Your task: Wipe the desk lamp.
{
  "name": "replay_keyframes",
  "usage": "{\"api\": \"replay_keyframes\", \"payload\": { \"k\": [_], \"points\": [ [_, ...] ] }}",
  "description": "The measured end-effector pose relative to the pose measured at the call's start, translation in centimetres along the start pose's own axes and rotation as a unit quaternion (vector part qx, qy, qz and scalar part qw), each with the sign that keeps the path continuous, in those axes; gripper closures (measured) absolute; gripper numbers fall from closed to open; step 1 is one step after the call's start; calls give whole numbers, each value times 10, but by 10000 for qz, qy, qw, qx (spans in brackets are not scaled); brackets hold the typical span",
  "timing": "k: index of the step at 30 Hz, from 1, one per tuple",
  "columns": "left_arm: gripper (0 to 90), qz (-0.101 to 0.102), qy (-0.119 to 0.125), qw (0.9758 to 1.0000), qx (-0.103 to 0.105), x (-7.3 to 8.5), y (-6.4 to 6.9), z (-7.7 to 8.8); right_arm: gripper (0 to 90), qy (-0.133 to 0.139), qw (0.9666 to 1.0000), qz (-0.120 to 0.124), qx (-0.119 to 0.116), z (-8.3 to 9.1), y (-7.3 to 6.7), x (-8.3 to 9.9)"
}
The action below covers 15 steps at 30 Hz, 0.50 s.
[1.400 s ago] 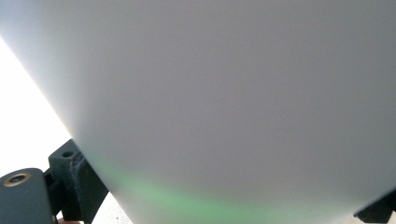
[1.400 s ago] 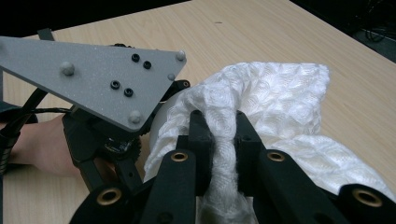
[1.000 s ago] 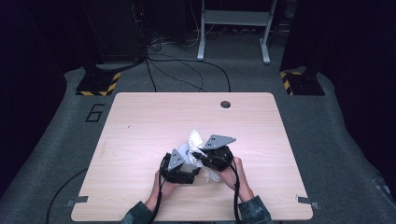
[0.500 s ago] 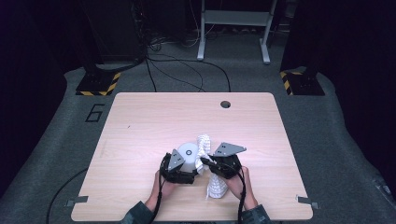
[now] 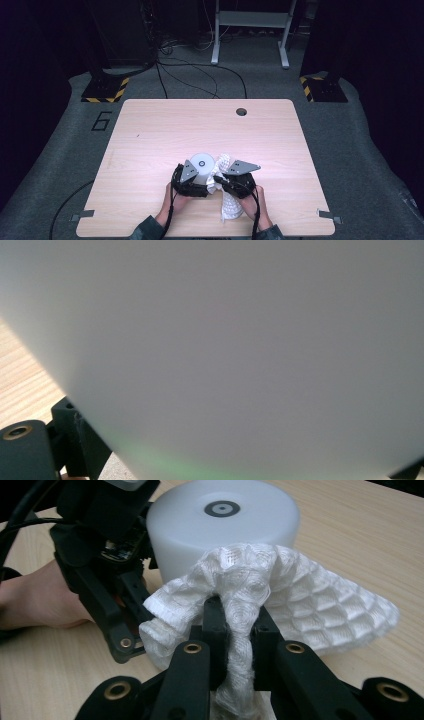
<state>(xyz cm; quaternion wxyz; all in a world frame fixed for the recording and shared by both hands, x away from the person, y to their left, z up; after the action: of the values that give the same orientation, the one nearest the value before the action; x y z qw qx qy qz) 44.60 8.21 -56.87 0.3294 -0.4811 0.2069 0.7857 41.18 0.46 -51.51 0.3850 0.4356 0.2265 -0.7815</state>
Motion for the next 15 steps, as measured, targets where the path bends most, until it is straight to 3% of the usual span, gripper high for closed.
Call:
{"api": "replay_keyframes", "payload": {
  "k": [7, 15],
  "points": [
    [71, 46, 20, 10000, -40, 0, -2, 0, 818, 53, 9999, 117, -98, 0, -16, -6],
    [72, 9, -7, 10000, -30, 0, -1, 0, 820, -87, 9983, 516, -260, -7, -39, -14]
  ]
}}
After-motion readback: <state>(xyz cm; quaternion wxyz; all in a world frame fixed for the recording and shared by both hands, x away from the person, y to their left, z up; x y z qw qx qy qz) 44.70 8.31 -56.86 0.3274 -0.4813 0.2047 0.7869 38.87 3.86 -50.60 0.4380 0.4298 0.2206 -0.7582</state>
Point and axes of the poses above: each handheld gripper's, and its own axes: z roughly backward along the jaws, x roughly out of its underside, y roughly to its right, the point moved 10 cm from there along -z, roughly forward along the jaws, and after that the axes turned 1 degree about z, right-handed, at the moved point
